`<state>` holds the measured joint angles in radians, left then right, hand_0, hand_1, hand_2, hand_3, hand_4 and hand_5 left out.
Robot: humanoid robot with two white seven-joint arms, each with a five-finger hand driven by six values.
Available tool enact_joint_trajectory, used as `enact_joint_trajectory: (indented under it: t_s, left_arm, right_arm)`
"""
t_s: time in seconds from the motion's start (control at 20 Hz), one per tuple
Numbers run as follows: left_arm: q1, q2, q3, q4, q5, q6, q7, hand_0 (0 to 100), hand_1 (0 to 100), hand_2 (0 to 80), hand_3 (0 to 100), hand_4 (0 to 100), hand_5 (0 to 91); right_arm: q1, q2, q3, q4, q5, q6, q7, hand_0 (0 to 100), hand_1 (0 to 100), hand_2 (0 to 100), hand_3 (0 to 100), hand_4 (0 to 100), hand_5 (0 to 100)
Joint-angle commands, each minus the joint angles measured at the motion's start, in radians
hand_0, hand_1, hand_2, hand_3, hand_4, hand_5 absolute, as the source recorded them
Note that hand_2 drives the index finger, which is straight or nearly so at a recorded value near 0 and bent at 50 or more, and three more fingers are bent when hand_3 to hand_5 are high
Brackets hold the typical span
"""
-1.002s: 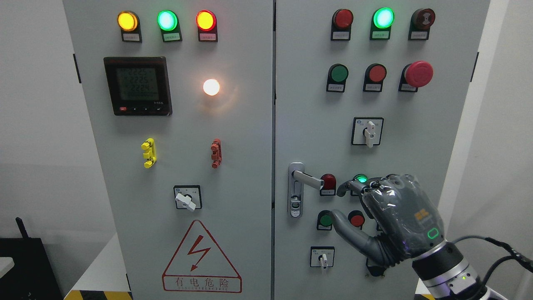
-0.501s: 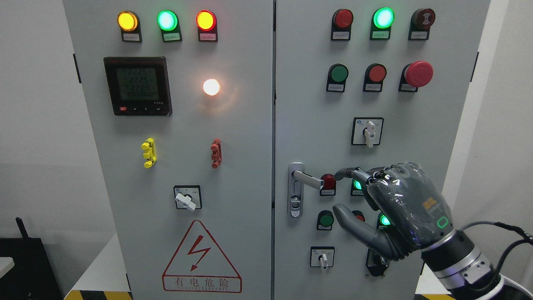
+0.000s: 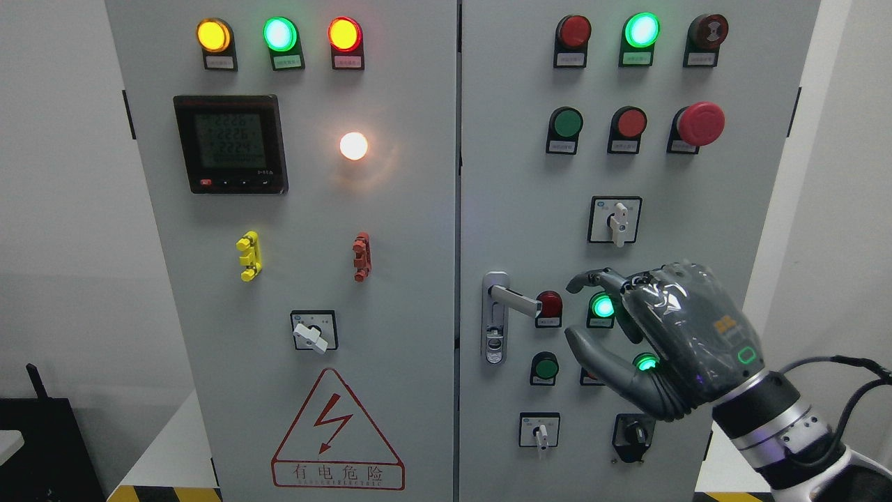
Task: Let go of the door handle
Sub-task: 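Move the right hand toward the silver handle with fingers open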
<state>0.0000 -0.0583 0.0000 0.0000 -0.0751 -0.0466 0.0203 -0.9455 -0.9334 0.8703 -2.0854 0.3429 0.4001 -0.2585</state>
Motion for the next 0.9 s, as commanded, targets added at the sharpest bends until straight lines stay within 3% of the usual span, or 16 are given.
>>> enact_joint_trajectory:
  t_s: [0.0,0.1,0.25,0.6,0.75,0.85]
  left_arm:
    - [-0.002,0.0,0.002,0.009,0.0,-0.001,0.0,12,39,0.0,0,0,0.0]
    - [-0.002,0.0,0.002,0.009,0.0,-0.001,0.0,12,39,0.0,0,0,0.0]
    - [-0.003,0.0,0.002,0.009,0.0,-0.001,0.0,12,39,0.0,0,0,0.0]
    - [-0.003,0.0,0.002,0.009,0.0,-0.001,0.0,12,39,0.0,0,0,0.0]
    - [-0.003,0.0,0.002,0.009,0.0,-0.003,0.0,12,39,0.0,0,0,0.0]
    - [-0.003,0.0,0.002,0.009,0.0,-0.001,0.0,12,39,0.0,0,0,0.0]
  right_arm:
    - [-0.061,0.01,0.104,-0.002,-0.035,0.029,0.008,48,0,35,100,100,100]
    - [-0.064,0.024,0.108,-0.002,-0.035,0.043,0.012,48,0,35,100,100,100]
    - [-0.079,0.025,0.113,-0.002,-0.035,0.059,0.05,48,0,35,100,100,100]
    - [-0.148,0.044,0.114,-0.002,-0.097,0.091,0.068,47,2,35,100,100,100]
    - [-0.186,0.041,0.114,-0.001,-0.16,0.097,0.126,47,6,36,100,100,100]
    - [-0.197,0.042,0.114,0.001,-0.165,0.109,0.133,46,9,36,100,100,100]
